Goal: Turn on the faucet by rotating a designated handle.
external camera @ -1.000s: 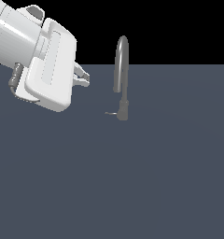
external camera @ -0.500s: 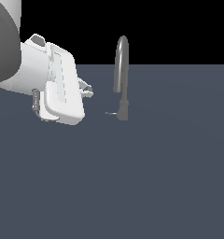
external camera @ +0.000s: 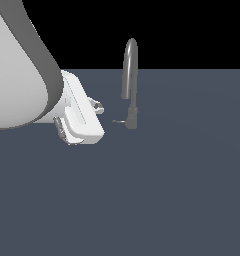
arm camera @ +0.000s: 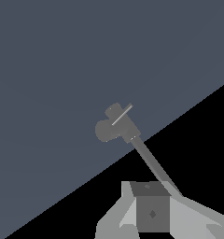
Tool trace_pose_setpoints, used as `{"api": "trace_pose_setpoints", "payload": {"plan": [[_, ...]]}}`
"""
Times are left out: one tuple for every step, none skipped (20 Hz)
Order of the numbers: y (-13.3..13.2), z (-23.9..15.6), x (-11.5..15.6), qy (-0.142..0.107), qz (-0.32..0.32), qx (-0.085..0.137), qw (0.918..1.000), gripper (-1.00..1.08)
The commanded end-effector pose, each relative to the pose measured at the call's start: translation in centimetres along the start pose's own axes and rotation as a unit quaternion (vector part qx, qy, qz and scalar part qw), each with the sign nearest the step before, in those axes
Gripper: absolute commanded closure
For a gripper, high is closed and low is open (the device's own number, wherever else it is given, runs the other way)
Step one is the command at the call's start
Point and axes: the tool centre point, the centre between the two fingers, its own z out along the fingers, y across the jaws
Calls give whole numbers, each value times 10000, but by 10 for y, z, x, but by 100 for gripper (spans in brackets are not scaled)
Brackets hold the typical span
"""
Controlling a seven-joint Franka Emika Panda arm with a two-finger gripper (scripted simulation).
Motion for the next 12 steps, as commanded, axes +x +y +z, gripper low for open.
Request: {"api": "trace_pose_setpoints", "payload": {"plan": [[-2,6,6,-27,-190,-196,9996,108],[-3,9,9,-38,-267,-272,9993,108],[-4,12,11,-50,-343,-348,9988,108],[-4,15,14,-62,-420,-425,9982,108],[-5,17,16,-74,-497,-501,9975,108],[-6,20,19,-87,-574,-578,9966,108],[-7,23,21,-99,-652,-654,9957,108],[-8,26,23,-112,-730,-731,9946,108],[-9,29,26,-125,-808,-807,9934,108],[-10,32,28,-138,-886,-884,9920,108],[-10,35,30,-151,-964,-960,9906,108],[-11,38,32,-164,-1042,-1037,9890,108]]}}
